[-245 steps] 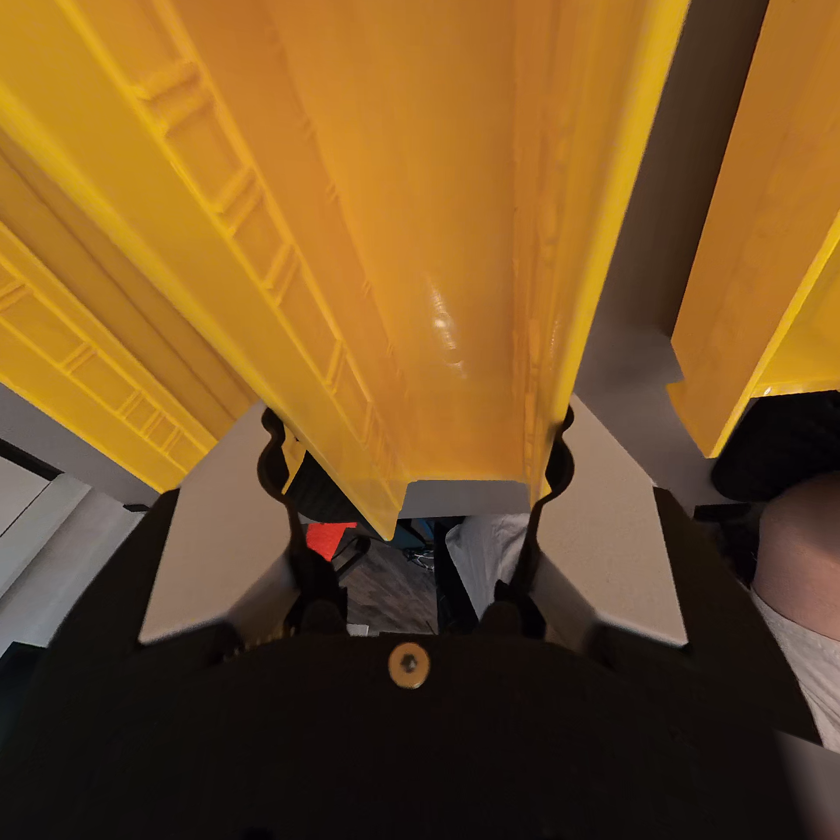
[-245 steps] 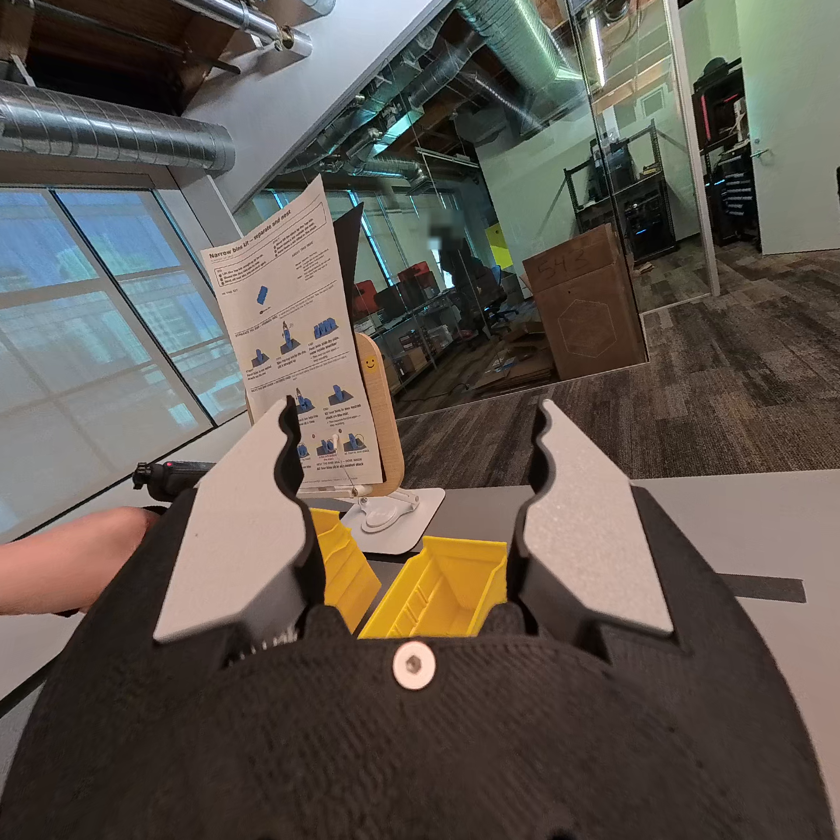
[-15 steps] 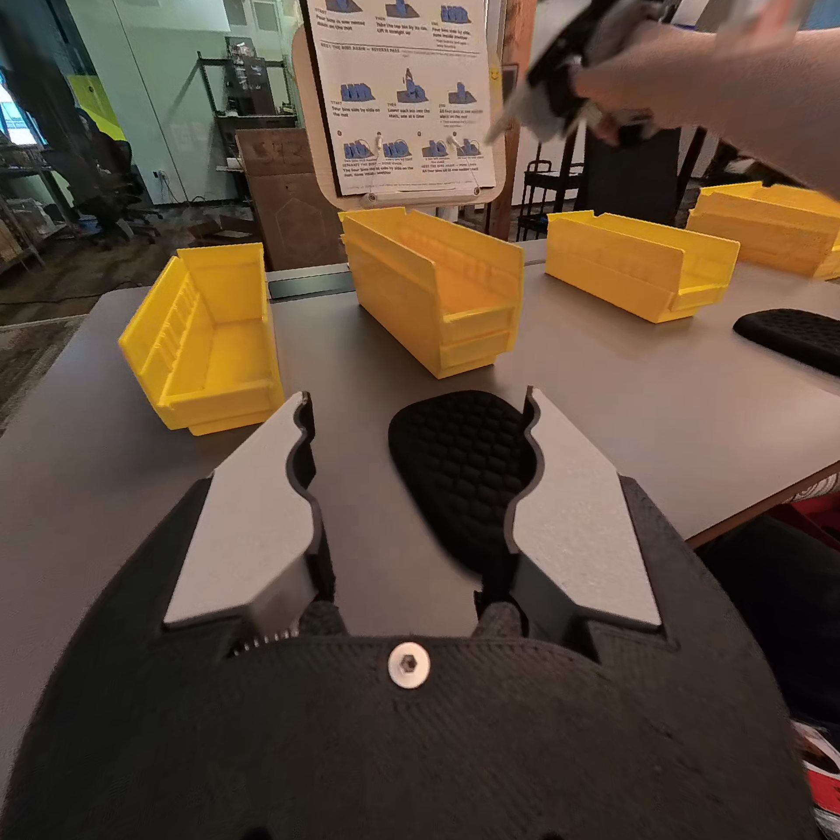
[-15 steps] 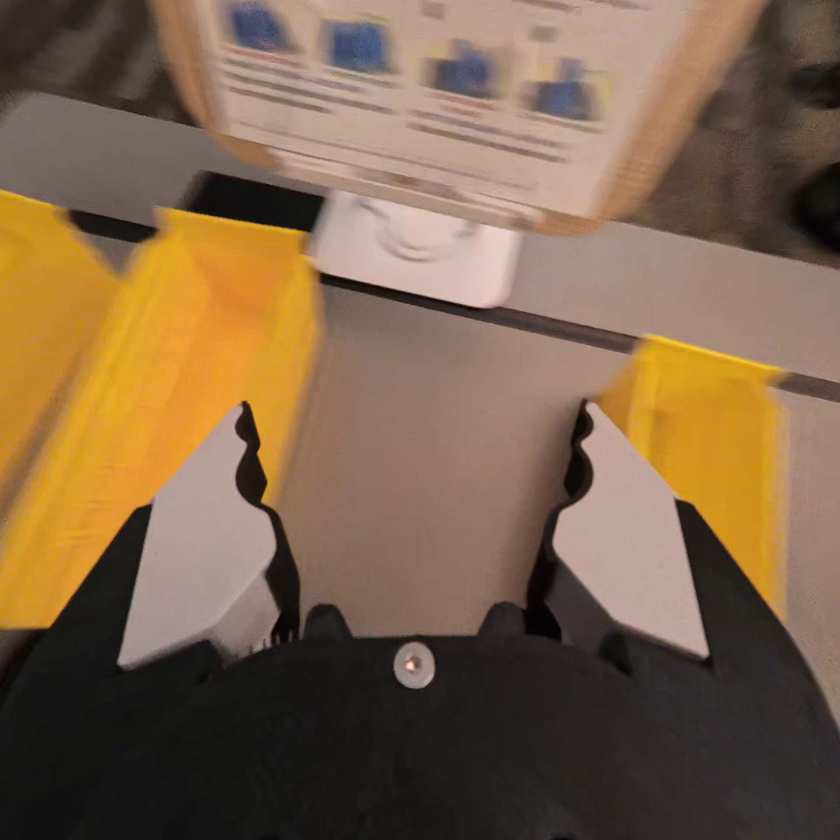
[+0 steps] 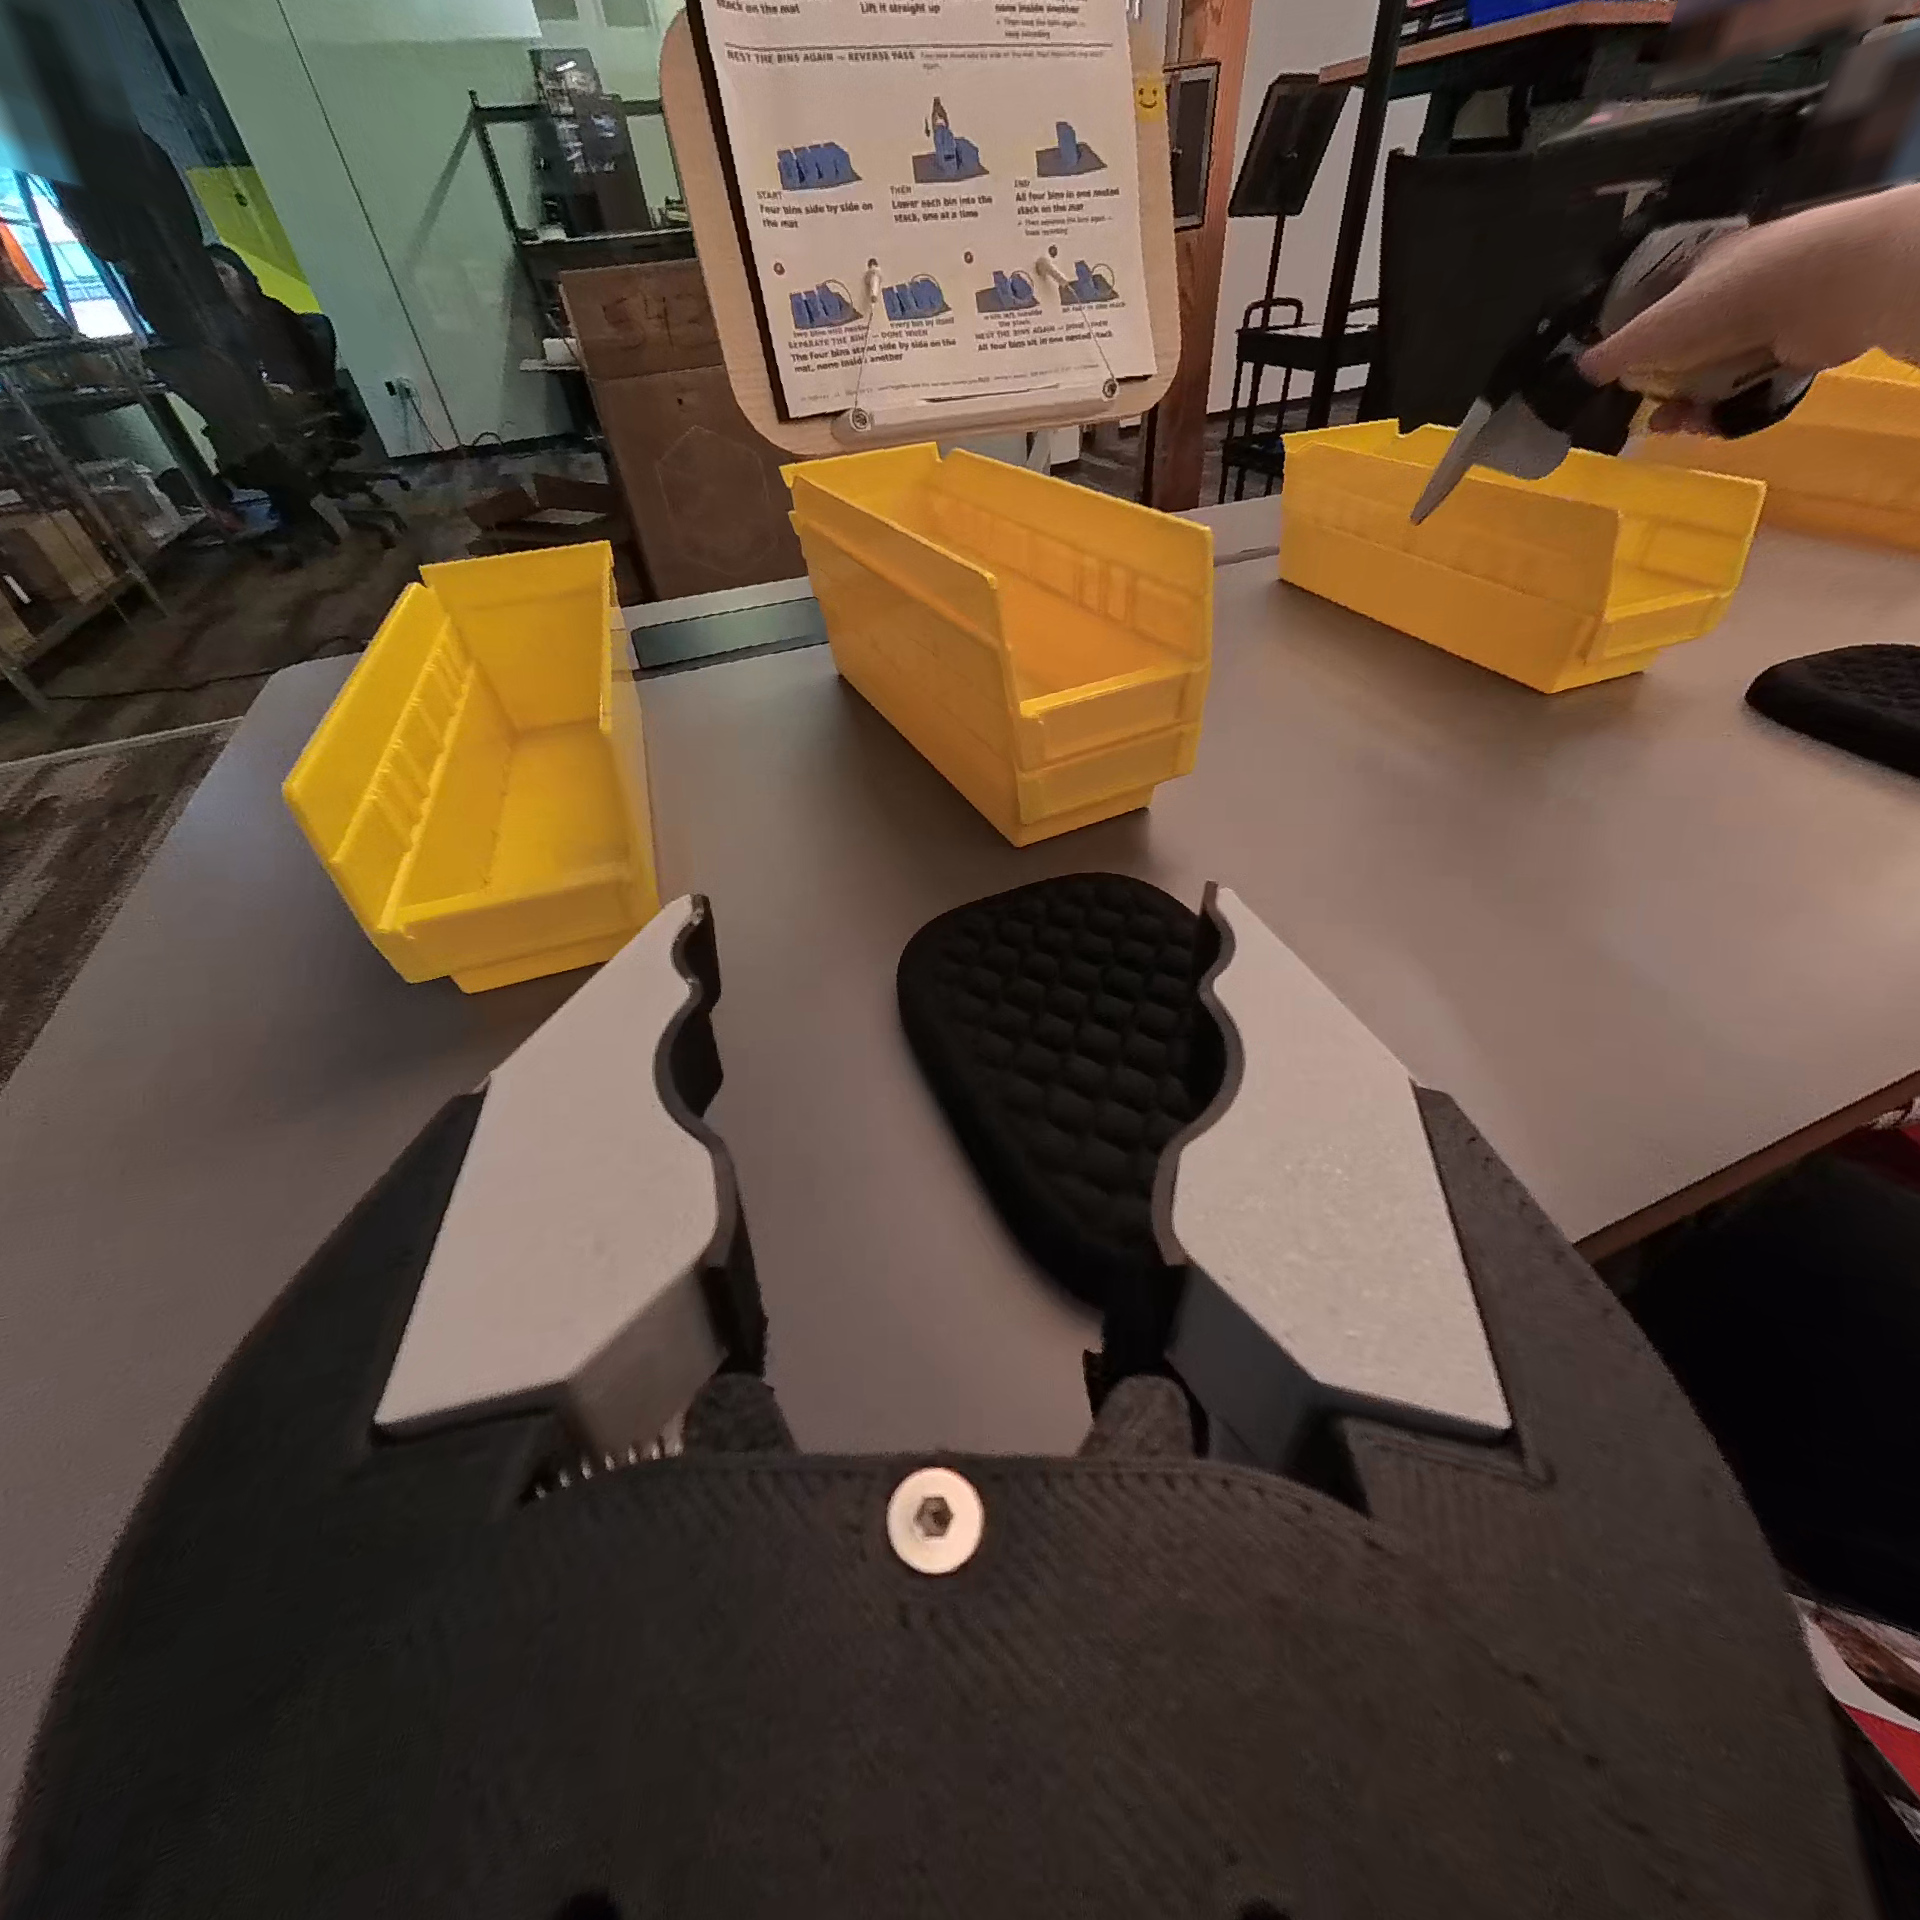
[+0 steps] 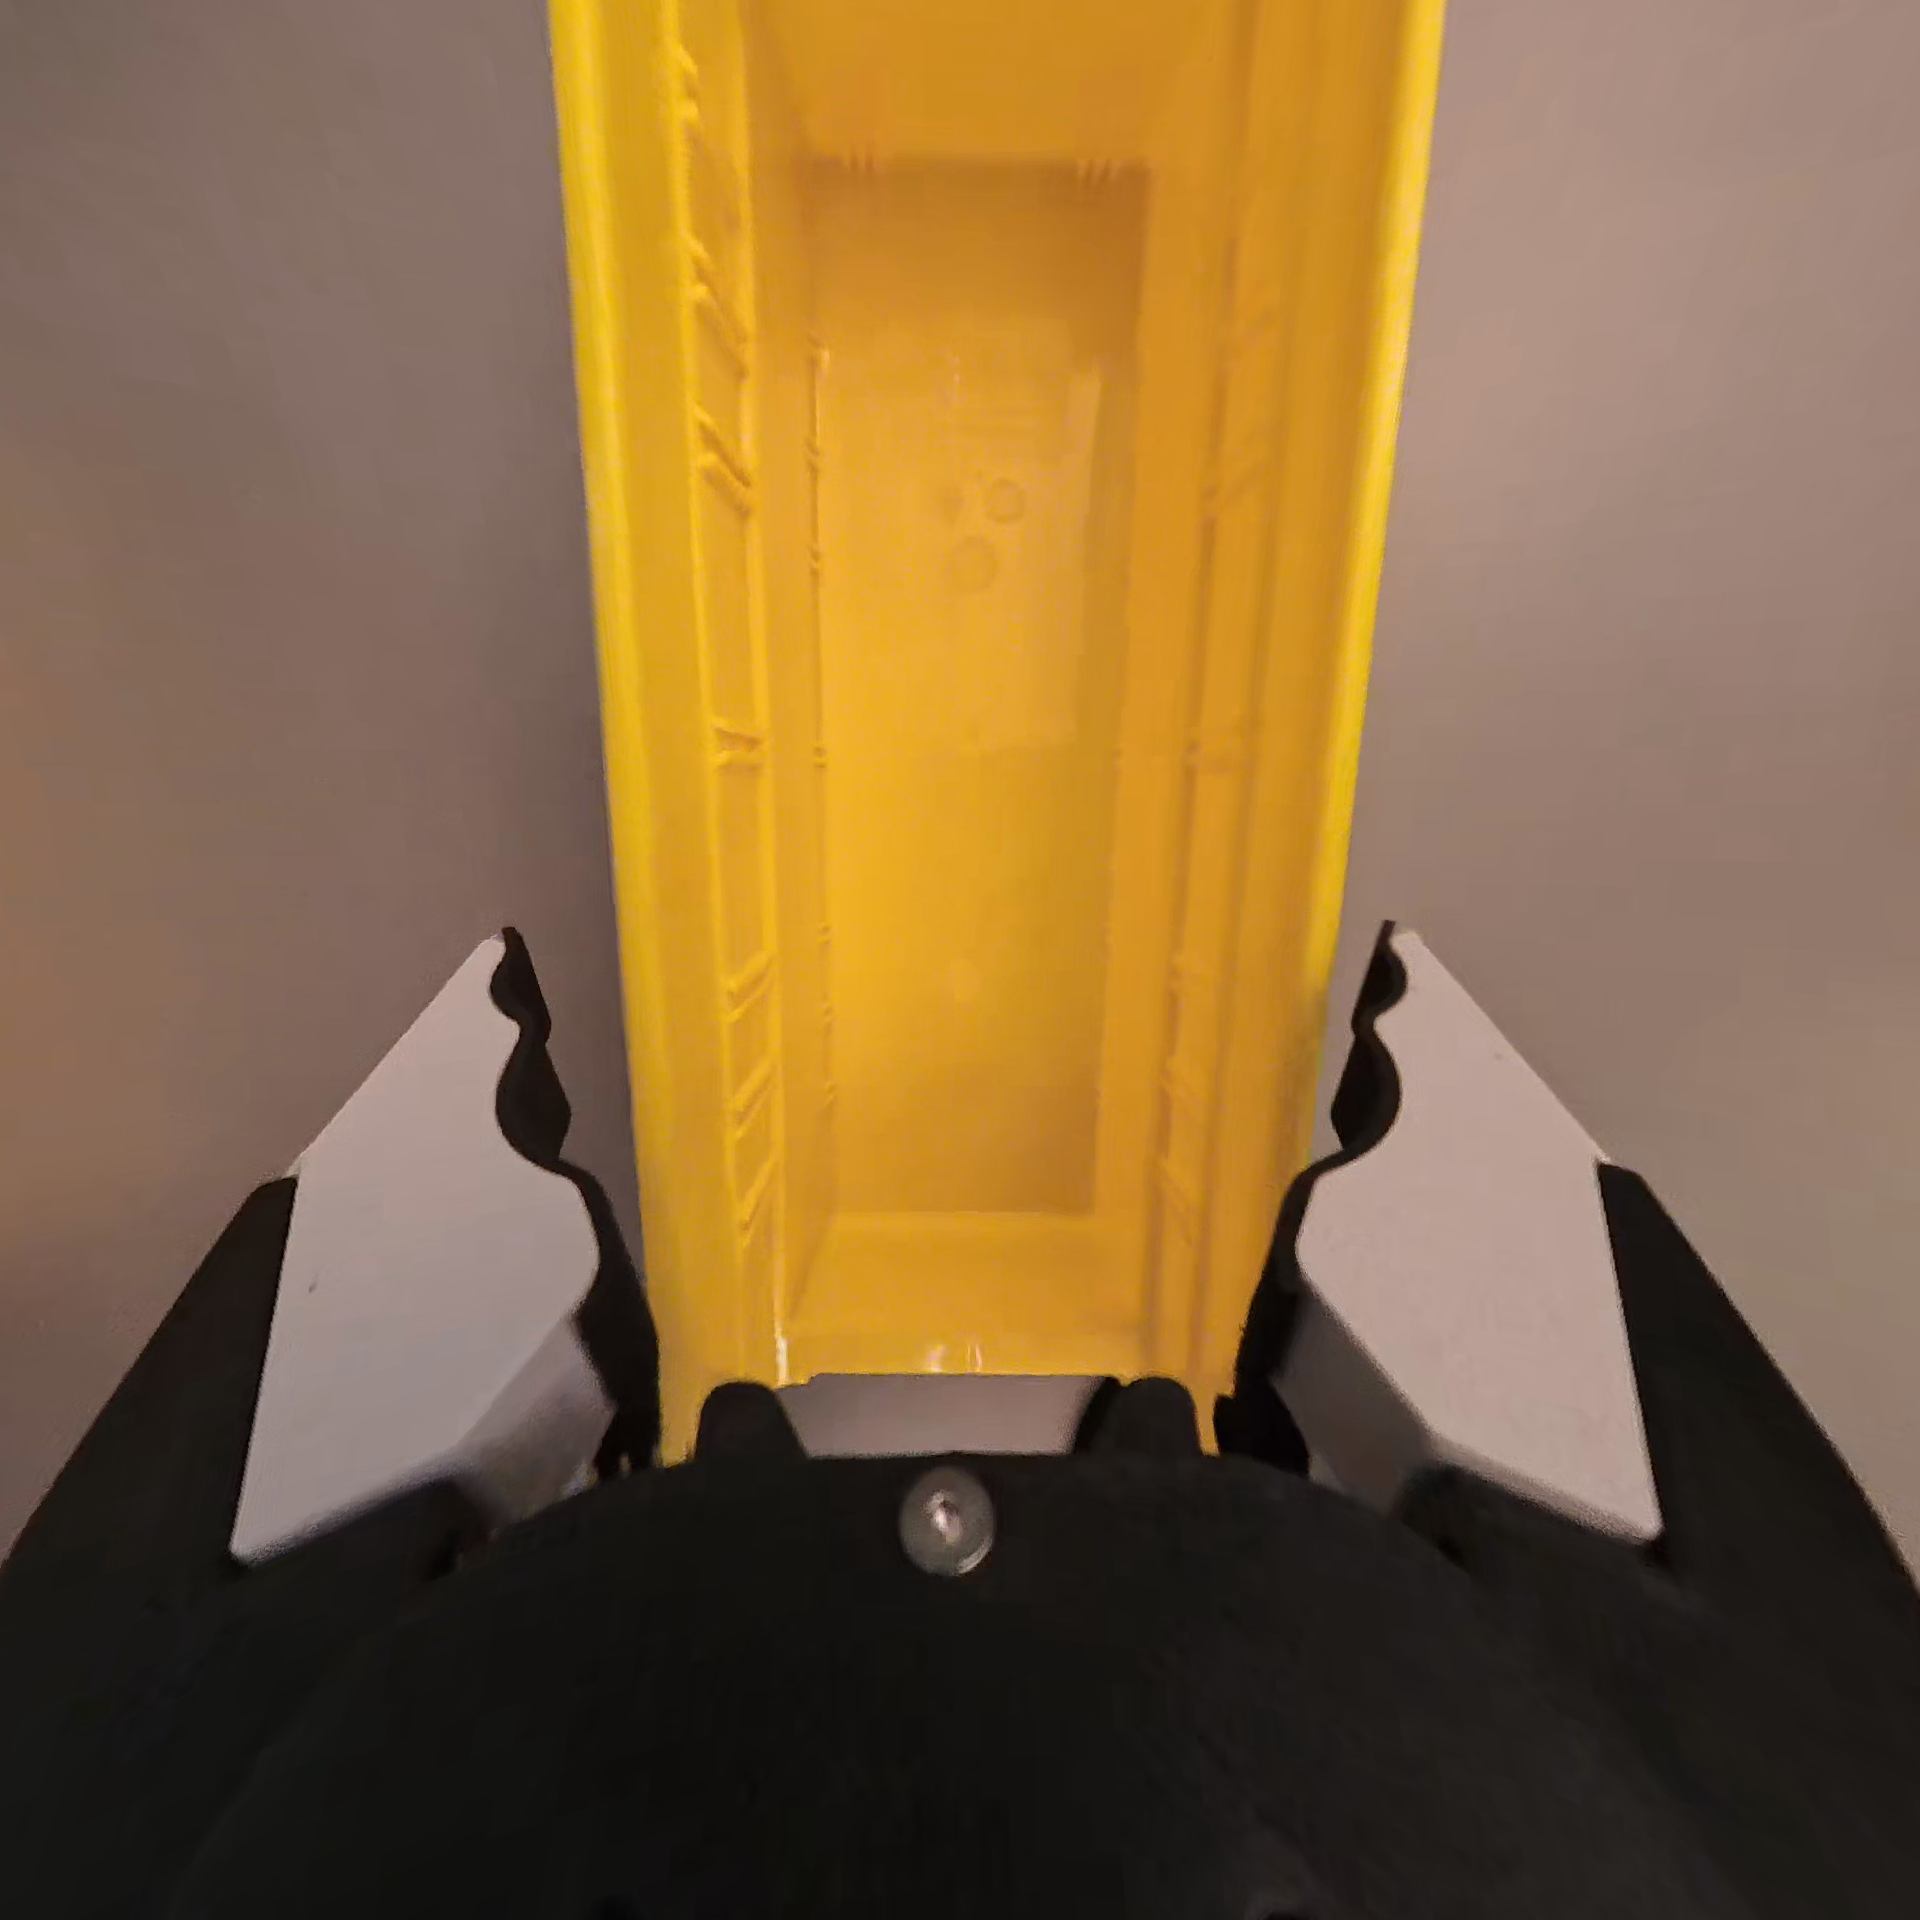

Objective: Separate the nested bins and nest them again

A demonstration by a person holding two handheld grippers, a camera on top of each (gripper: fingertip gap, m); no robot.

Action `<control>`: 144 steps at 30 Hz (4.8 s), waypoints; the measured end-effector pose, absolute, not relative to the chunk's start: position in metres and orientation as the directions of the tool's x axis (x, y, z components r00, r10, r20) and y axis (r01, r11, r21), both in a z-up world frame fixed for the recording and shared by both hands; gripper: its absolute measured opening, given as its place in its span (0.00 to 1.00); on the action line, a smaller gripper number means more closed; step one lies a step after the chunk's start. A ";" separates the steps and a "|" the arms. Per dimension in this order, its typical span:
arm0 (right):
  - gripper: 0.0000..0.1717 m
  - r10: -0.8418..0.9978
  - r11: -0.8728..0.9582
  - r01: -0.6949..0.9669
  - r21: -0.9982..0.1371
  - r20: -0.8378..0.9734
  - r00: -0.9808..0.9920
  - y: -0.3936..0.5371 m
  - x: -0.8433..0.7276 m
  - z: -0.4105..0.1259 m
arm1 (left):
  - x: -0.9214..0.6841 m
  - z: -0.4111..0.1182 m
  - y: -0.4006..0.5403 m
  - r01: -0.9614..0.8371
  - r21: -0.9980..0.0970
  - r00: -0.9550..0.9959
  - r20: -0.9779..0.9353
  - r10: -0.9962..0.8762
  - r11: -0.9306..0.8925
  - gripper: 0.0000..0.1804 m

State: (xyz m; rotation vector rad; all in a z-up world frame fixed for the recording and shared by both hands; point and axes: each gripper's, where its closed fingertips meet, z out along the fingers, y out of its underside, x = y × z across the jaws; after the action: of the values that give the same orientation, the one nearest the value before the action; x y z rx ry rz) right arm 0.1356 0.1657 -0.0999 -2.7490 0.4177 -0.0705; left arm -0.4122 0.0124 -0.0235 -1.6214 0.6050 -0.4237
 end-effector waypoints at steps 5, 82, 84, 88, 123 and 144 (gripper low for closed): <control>0.82 -0.319 -0.909 -0.310 -0.278 -0.013 0.948 0.164 0.140 -0.113 | -0.407 -0.032 0.015 -0.136 -0.985 0.780 -0.042 -0.625 -0.104 0.50; 0.60 -0.129 -0.875 -0.155 -0.458 -0.089 0.988 0.273 -0.216 -0.024 | -0.450 -0.022 0.014 0.041 -0.987 0.772 0.129 -0.622 -0.154 0.44; 0.59 -0.123 -0.866 -0.151 -0.477 -0.089 0.988 0.274 -0.216 -0.022 | -0.449 -0.022 0.014 0.036 -0.988 0.776 0.121 -0.619 -0.149 0.44; 0.60 -0.124 -0.846 -0.155 -0.509 -0.096 0.988 0.278 -0.214 -0.022 | -0.447 -0.025 0.014 0.016 -0.988 0.782 0.109 -0.614 -0.155 0.44; 0.60 -0.102 -0.807 -0.138 -0.574 -0.095 0.990 0.286 -0.215 -0.014 | -0.426 -0.023 -0.002 -0.005 -0.988 0.745 0.100 -0.660 -0.155 0.45; 0.81 0.136 -0.778 0.154 -0.609 0.077 0.988 0.266 -0.216 0.089 | -0.434 -0.041 0.015 -0.035 -0.981 0.795 0.089 -0.600 -0.193 0.48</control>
State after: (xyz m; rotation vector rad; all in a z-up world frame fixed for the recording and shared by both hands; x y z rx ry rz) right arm -0.2164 0.2659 0.0892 -2.4727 -0.2015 -0.0375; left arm -0.4345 0.0150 -0.0413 -1.7060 0.5014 -0.5486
